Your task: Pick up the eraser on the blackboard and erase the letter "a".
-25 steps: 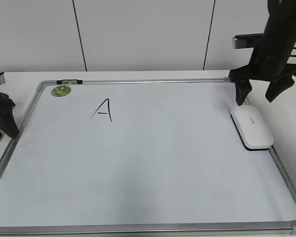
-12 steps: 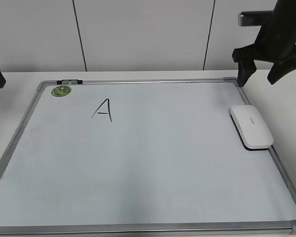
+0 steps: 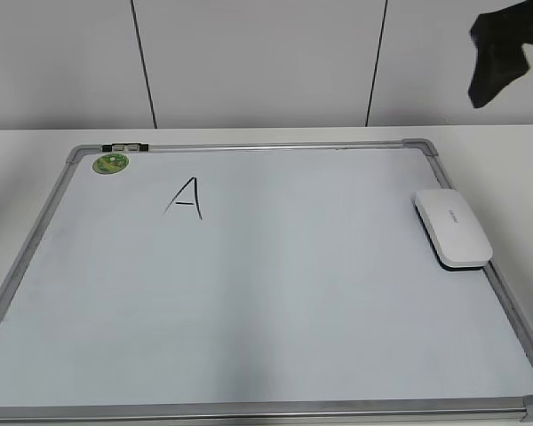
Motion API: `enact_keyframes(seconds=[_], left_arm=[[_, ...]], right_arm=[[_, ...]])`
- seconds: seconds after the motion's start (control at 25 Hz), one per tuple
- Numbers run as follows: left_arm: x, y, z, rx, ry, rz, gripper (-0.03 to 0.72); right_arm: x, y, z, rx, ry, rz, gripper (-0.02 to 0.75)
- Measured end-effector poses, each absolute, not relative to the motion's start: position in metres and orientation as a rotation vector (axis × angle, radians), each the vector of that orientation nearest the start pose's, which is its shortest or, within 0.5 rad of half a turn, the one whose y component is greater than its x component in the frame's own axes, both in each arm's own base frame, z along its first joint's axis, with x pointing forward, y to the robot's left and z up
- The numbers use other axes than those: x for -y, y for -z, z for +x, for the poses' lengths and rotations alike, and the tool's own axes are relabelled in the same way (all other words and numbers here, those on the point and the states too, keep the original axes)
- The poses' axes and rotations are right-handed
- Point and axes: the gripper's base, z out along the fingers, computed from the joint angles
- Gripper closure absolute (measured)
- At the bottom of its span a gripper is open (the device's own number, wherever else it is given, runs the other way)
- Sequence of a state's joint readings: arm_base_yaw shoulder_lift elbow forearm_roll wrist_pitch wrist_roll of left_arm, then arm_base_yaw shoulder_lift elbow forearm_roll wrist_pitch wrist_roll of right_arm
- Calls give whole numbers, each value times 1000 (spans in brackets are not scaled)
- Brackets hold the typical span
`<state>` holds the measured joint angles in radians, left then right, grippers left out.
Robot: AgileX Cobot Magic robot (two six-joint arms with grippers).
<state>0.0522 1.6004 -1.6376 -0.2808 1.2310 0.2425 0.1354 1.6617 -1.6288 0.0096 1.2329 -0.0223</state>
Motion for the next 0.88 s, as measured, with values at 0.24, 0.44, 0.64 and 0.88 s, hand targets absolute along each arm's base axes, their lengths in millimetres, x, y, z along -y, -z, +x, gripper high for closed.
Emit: enact_keyframes(seconds=[0.24,0.44,0.64,0.88], left_arm=[[15,-415,249,-2521,248,233,213],[19,-414,180,-2469,253,232,213],[22,-399,120,-2418,267,229,213],[23,-373,67,-2366,262,221,213]], right_arm=[[-37,-387,278,-2653,-28,-215,145],[-29,-405,216,-2564,-41,-208,145],[-20,-405,145,-2475,-58,-168,145],[-12,-381,85,-2418,-70,-142,145]])
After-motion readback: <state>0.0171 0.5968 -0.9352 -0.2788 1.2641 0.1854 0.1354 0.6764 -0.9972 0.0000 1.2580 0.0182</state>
